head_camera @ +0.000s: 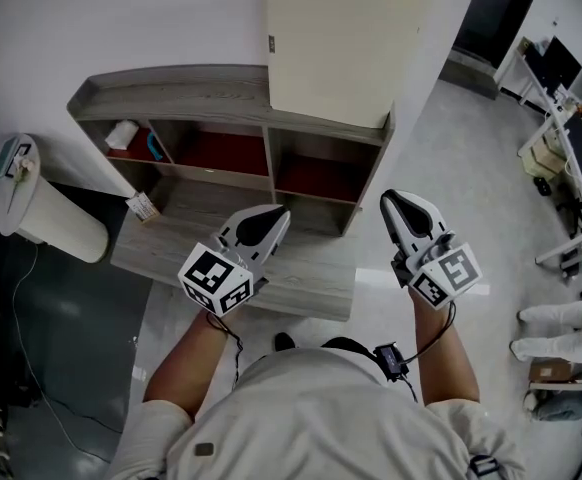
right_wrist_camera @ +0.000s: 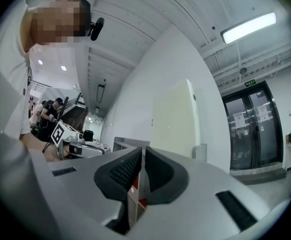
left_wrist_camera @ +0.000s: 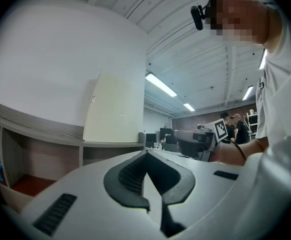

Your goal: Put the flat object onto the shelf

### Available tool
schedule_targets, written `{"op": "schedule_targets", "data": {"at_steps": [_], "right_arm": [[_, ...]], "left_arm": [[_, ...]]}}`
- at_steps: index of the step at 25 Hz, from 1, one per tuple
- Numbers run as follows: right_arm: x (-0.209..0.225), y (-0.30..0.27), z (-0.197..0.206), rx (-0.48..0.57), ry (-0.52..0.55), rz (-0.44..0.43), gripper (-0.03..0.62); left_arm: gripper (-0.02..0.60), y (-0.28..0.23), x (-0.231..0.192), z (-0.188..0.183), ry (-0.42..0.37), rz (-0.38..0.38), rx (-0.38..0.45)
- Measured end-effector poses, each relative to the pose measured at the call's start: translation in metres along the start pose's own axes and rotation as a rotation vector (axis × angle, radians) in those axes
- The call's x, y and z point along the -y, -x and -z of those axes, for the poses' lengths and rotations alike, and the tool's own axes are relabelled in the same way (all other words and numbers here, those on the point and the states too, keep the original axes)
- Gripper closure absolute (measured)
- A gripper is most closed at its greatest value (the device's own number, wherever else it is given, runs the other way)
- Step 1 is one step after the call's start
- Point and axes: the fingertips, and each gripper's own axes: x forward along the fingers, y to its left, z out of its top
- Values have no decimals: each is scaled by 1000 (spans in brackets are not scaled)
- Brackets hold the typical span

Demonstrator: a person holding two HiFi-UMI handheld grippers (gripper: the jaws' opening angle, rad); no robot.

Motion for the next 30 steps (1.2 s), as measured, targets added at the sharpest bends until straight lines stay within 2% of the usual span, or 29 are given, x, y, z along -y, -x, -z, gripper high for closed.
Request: {"op": "schedule_targets", "data": {"at_steps": [8,16,23,30], "right_arm": [[-13,40,4,-24,-16,-97,574],[-33,102,17,-55,-31,-197,574],[-52,150,21,-72,-43,-220,574],[-87,175,19,-71,-43,-223,574]], "left_arm": [[568,-18,50,3,-33,-37,-16],[566,-35,136,13,-35,-51,-27],[566,-14,186,17,-33,-103,-40],[566,24,211,16,-43,-128,-46]]}}
